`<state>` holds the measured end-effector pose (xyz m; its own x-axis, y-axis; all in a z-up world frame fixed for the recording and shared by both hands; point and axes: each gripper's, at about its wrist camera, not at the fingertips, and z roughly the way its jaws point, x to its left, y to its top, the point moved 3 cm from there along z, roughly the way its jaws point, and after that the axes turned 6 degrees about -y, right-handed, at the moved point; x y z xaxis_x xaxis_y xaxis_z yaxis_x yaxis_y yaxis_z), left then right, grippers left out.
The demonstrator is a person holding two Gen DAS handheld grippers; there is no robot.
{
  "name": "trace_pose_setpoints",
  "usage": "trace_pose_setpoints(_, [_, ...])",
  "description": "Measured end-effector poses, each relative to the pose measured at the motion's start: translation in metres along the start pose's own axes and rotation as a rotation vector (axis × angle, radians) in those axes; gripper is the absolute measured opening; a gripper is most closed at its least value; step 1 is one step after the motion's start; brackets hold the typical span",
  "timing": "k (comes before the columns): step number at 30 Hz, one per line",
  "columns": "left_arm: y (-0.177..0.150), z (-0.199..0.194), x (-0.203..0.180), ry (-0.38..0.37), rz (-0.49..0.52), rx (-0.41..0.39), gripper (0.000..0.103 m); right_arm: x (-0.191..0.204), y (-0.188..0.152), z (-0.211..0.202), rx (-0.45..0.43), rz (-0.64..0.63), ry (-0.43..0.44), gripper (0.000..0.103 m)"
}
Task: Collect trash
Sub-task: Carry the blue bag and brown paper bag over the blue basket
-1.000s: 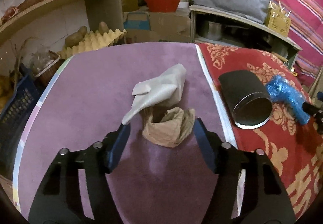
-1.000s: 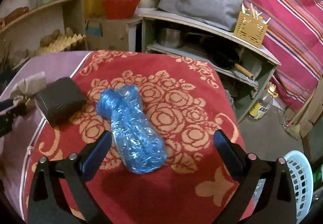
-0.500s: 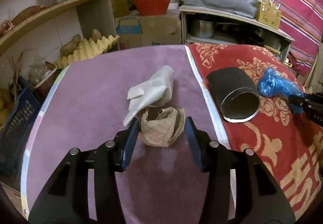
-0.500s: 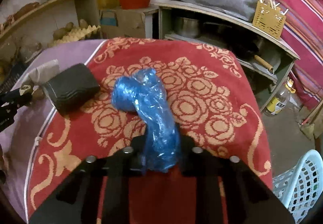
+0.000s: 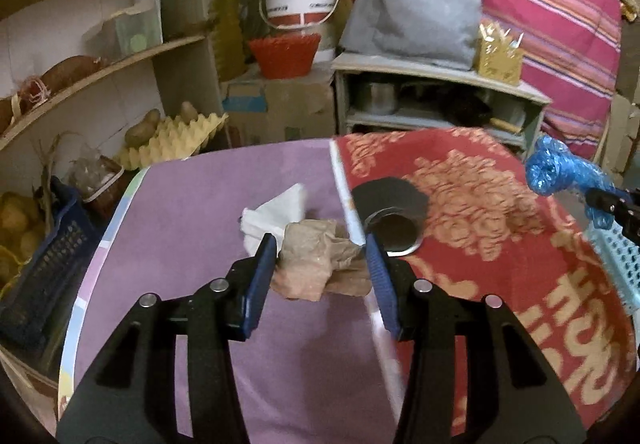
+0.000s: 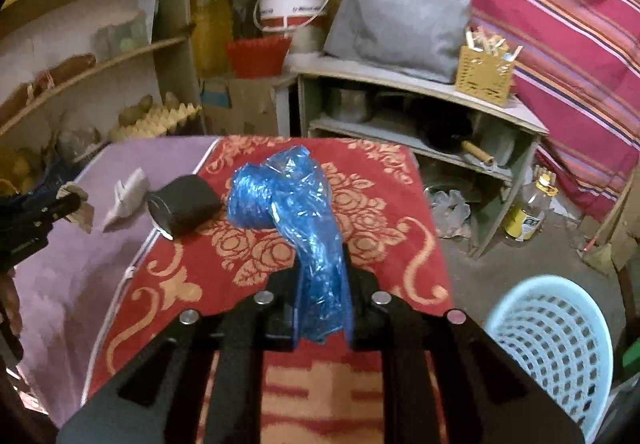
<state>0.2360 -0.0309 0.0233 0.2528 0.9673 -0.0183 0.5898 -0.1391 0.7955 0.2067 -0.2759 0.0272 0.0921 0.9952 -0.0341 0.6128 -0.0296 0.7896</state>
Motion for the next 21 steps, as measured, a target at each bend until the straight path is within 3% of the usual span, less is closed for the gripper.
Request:
trace_pose_setpoints(6, [0.005, -0.03, -0.041, -0.052, 0.015, -0.055, 0.045, -0.034, -0.006, -0.049, -0.055, 0.022, -0.059, 0.016])
trace_pose_setpoints(10, [0.004, -0.045, -0.085, -0.085, 0.067, -0.087, 0.045, -0.067, -0.028, -0.077, -0.069, 0.087, -0.078, 0.016])
trace_pose_setpoints(21, [-0.005, -0.039, -0.199, -0.214, 0.186, -0.1, 0.045, -0.147, -0.069, -0.102, -0.067, 0.174, -0.199, 0.016])
